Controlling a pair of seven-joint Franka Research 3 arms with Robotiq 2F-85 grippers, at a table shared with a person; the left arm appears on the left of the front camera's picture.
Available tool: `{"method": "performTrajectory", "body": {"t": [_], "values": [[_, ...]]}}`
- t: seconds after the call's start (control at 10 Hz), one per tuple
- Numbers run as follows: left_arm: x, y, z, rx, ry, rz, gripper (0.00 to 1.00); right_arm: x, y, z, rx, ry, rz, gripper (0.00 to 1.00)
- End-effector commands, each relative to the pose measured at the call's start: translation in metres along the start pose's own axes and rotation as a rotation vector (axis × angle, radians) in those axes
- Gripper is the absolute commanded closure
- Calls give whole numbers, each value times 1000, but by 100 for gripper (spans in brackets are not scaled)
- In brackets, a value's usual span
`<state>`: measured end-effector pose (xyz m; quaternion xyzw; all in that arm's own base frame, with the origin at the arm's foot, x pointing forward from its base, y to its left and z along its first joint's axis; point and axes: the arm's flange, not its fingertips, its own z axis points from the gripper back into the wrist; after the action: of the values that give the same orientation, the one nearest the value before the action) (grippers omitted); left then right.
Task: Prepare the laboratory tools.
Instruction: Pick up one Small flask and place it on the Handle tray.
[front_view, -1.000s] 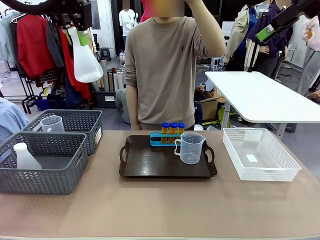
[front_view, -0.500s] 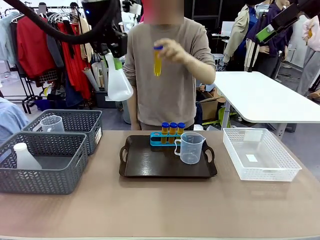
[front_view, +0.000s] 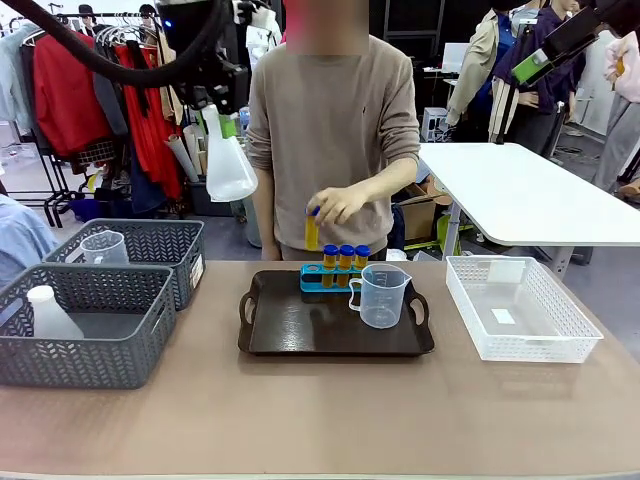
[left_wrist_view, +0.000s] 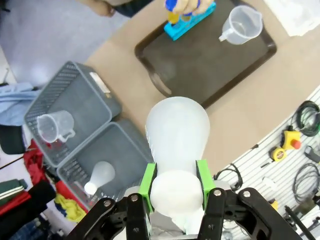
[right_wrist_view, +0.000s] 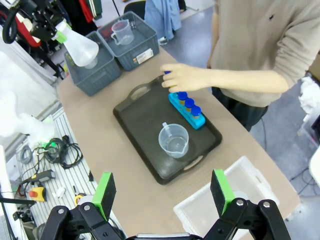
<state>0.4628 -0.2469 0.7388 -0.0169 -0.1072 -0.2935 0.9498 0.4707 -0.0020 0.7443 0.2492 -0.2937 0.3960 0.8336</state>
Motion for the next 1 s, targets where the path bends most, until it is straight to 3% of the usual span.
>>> {"method": "performTrajectory", "body": {"t": [0.0,0.3,0.9], "values": [[-26,14,18,24,7,20,100,0,2,1,-3,-2,0,0],[-42,29,30,34,-4,57,100,0,2,1,-3,-2,0,0],[-37,28,36,35,-3,73,100,0,2,1,-3,-2,0,0]]}}
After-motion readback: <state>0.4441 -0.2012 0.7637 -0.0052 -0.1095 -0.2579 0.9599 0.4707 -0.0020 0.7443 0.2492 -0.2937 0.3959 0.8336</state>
